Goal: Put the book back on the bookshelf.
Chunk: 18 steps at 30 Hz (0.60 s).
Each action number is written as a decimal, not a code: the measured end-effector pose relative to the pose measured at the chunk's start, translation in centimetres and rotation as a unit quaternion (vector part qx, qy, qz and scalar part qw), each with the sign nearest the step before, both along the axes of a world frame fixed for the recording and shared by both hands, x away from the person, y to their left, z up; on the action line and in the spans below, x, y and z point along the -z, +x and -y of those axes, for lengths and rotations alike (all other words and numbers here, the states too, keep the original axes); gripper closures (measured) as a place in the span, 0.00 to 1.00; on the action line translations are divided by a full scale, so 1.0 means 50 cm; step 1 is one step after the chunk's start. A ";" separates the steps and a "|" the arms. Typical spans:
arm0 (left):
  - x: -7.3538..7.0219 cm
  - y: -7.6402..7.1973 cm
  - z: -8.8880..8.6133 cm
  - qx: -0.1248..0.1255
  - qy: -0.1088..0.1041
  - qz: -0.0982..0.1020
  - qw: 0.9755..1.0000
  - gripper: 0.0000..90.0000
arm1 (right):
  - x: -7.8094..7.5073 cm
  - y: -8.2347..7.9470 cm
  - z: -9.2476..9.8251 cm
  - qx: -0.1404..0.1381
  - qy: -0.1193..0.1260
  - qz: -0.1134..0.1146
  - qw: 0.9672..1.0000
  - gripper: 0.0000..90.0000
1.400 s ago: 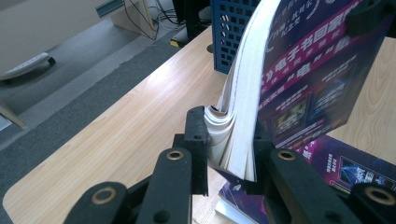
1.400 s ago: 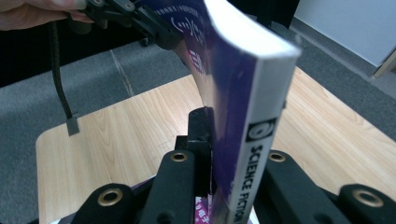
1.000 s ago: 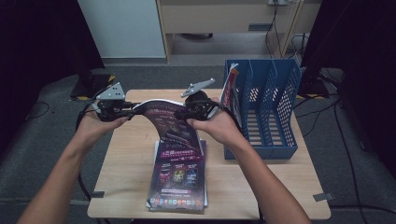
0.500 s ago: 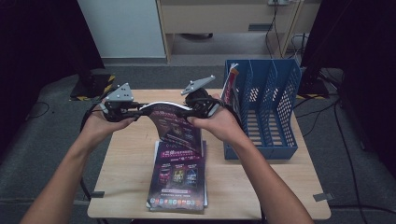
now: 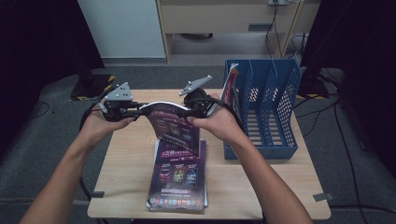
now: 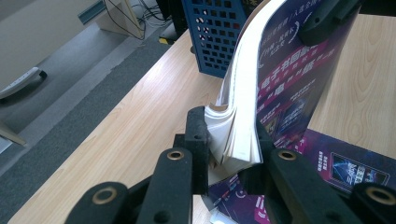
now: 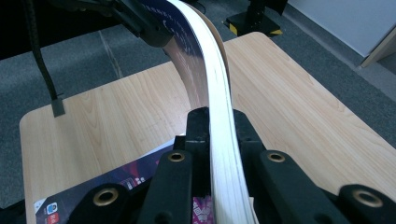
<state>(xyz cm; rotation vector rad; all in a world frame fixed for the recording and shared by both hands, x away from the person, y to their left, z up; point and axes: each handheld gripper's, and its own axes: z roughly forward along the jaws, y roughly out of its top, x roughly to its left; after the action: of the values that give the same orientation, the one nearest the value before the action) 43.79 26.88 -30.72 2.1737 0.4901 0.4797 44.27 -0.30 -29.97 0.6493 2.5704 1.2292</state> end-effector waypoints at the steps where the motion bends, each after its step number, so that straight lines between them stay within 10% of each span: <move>1: 0.000 0.000 0.000 0.000 -0.001 0.000 1.000 0.85 | 0.000 0.001 0.000 -0.001 -0.001 -0.002 1.000 0.89; 8: -0.001 -0.001 0.001 0.003 0.000 0.000 1.000 0.85 | 0.004 0.004 -0.006 -0.015 -0.007 -0.011 1.000 0.78; 18: -0.001 0.000 0.002 0.001 -0.001 0.000 1.000 0.85 | 0.007 0.013 -0.011 -0.007 -0.026 -0.015 1.000 0.91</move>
<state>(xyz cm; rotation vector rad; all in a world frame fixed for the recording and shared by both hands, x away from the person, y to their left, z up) 43.77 26.77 -30.65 2.1717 0.4884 0.4776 44.94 0.24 -30.32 0.6446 2.6271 1.1602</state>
